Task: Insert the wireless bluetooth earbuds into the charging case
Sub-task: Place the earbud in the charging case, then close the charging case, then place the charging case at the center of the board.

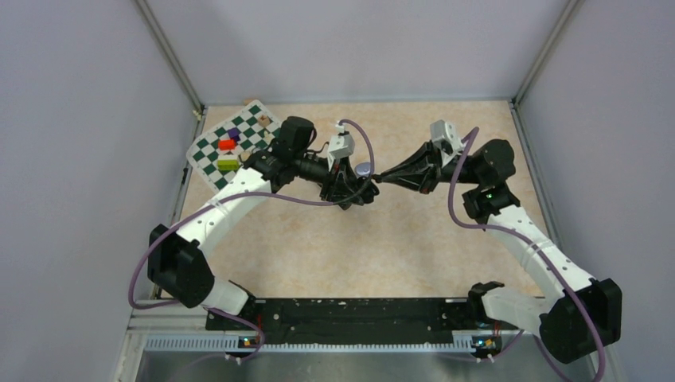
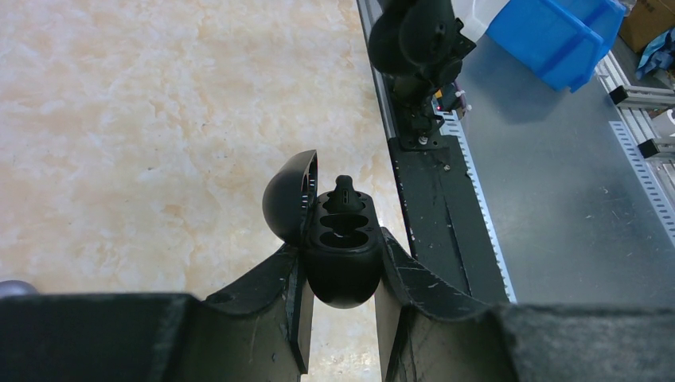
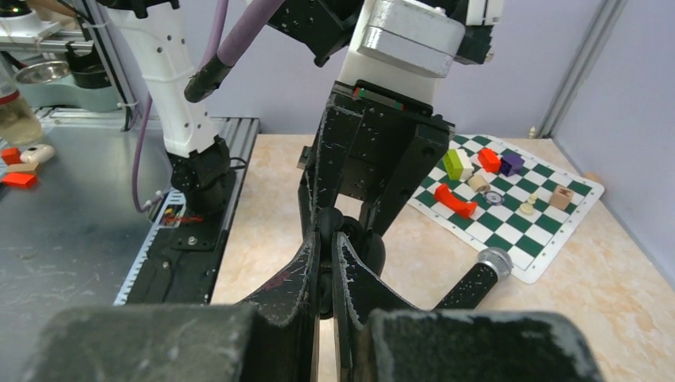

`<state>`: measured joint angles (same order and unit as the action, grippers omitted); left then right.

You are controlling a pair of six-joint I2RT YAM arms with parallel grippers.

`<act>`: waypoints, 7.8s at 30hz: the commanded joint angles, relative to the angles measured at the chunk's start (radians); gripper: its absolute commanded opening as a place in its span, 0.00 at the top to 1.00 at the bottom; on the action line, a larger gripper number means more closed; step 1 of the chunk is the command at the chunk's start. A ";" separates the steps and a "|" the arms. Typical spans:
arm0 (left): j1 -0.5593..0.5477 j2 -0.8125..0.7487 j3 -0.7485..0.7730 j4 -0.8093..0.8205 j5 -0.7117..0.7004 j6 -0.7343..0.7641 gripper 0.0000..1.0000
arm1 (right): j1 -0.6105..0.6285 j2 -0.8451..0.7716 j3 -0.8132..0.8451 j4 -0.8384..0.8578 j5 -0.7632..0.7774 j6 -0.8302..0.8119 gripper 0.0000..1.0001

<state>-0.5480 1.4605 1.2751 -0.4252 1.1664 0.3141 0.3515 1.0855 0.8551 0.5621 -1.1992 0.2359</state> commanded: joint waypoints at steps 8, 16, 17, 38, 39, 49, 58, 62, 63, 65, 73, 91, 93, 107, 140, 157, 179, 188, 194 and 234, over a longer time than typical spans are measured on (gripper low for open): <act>-0.004 -0.015 0.033 0.007 0.019 0.021 1.00 | 0.071 0.040 -0.002 -0.006 0.014 -0.072 0.96; -0.004 -0.015 0.034 0.004 0.019 0.021 1.00 | 0.095 0.053 0.004 -0.058 0.039 -0.122 0.96; -0.004 -0.015 0.036 0.005 0.021 0.020 1.00 | 0.099 0.058 0.006 -0.072 0.047 -0.139 0.96; -0.004 -0.014 0.037 0.004 0.026 0.019 1.00 | 0.119 0.074 0.020 -0.148 0.095 -0.208 0.96; -0.004 -0.014 0.037 0.003 0.026 0.019 1.00 | 0.121 0.076 0.021 -0.149 0.097 -0.210 0.97; -0.005 -0.008 0.040 0.004 0.027 0.019 1.00 | 0.133 0.082 0.021 -0.157 0.103 -0.219 0.96; -0.008 -0.005 0.042 0.002 0.024 0.018 1.00 | 0.141 0.087 0.022 -0.170 0.109 -0.230 0.96; -0.010 -0.006 0.043 -0.001 0.024 0.021 1.00 | 0.147 0.093 0.024 -0.177 0.112 -0.230 0.96; -0.009 -0.007 0.043 -0.003 0.024 0.023 1.00 | 0.150 0.095 0.025 -0.179 0.114 -0.230 0.96; -0.010 -0.005 0.044 -0.006 0.024 0.025 1.00 | 0.153 0.097 0.025 -0.181 0.116 -0.230 0.96; -0.013 -0.005 0.051 -0.018 0.023 0.033 1.00 | 0.156 0.099 0.024 -0.181 0.141 -0.230 0.96; -0.013 -0.006 0.064 -0.030 0.015 0.035 1.00 | 0.169 0.102 0.030 -0.204 0.193 -0.270 0.93; -0.014 -0.007 0.066 -0.036 0.015 0.042 1.00 | 0.169 0.101 0.030 -0.204 0.196 -0.270 0.93; -0.013 -0.017 0.075 -0.061 0.011 0.067 1.00 | 0.170 0.084 0.037 -0.203 0.204 -0.257 0.84; -0.014 -0.040 0.072 -0.082 0.030 0.091 1.00 | -0.005 -0.002 0.002 -0.181 0.350 -0.306 0.10; -0.014 -0.043 0.082 -0.097 0.035 0.101 1.00 | 0.014 0.105 0.020 -0.288 0.251 -0.408 0.01; -0.015 -0.031 0.081 -0.098 0.032 0.102 1.00 | 0.065 0.094 -0.025 -0.189 0.195 -0.364 0.01; -0.015 -0.024 0.080 -0.098 0.026 0.105 1.00 | 0.065 0.064 -0.039 -0.150 0.148 -0.342 0.01; -0.018 -0.020 0.080 -0.098 0.011 0.105 1.00 | 0.063 0.047 -0.046 -0.119 0.237 -0.317 0.01; -0.128 0.976 0.938 -0.020 -0.559 -0.577 1.00 | -0.152 0.046 0.035 -0.231 1.570 -0.147 0.01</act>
<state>-0.6781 2.4203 2.1216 -0.4667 0.6598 -0.1318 0.2062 1.1217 0.8398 0.3073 0.3542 0.0891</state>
